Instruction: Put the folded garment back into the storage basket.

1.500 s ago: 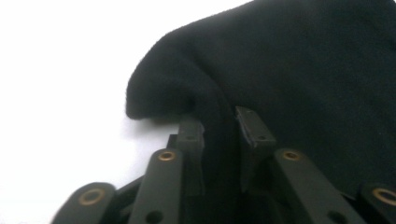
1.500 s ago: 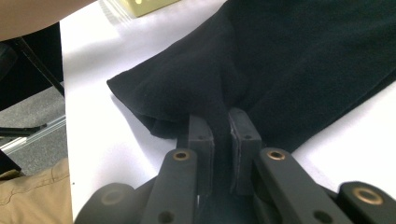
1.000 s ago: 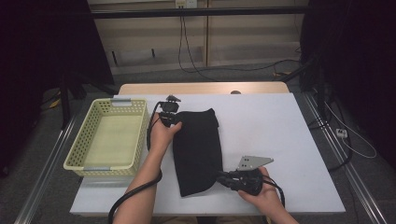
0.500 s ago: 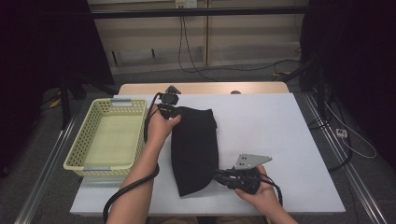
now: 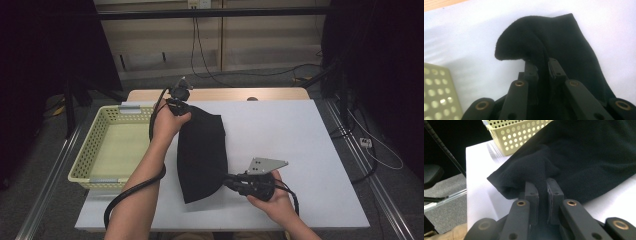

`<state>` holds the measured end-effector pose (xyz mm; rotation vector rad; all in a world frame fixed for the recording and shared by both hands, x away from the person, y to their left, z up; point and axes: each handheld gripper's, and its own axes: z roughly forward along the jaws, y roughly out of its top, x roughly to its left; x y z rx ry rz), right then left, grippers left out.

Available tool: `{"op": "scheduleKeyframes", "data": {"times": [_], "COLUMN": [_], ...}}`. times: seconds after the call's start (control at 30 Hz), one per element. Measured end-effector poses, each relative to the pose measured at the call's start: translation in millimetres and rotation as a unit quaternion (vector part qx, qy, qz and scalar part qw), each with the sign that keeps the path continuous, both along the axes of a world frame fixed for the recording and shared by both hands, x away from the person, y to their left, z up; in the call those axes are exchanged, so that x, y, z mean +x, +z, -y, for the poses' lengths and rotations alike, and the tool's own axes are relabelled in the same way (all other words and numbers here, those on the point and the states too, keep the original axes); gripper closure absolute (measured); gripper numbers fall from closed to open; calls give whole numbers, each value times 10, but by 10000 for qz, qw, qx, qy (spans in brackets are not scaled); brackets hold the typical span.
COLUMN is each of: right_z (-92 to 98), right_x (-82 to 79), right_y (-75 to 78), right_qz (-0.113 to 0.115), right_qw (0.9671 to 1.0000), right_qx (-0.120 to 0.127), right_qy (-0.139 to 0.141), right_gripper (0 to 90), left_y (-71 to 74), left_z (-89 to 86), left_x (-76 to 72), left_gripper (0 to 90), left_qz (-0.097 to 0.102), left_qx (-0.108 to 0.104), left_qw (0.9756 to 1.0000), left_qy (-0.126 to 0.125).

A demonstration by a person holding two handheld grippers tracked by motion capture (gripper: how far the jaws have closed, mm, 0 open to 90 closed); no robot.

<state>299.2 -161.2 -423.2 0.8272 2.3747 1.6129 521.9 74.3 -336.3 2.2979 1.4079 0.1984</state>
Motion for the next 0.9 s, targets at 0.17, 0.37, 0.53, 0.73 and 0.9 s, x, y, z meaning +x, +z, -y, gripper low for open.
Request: {"op": "scheduleKeyframes", "data": {"times": [0.17,0.37,0.53,0.73,0.9], "right_z": [-78,-171,-205,-258,-314], "right_x": [17,24,34,53,78], "right_y": [11,20,63,82,104], "right_qz": [65,102,184,178,229], "right_qw": [10000,9999,9997,9993,9989], "right_qx": [35,119,179,312,411], "right_qy": [15,59,54,47,36], "right_gripper": [823,823,823,824,823], "left_y": [84,181,260,380,472], "left_z": [-58,-99,-150,-211,-211], "left_x": [19,19,22,44,48], "left_gripper": [804,805,805,805,805], "left_qz": [-12,-15,-37,-24,27], "left_qx": [92,287,343,418,517], "left_qw": [10000,9996,9994,9991,9987], "left_qy": [32,5,16,71,24]}}
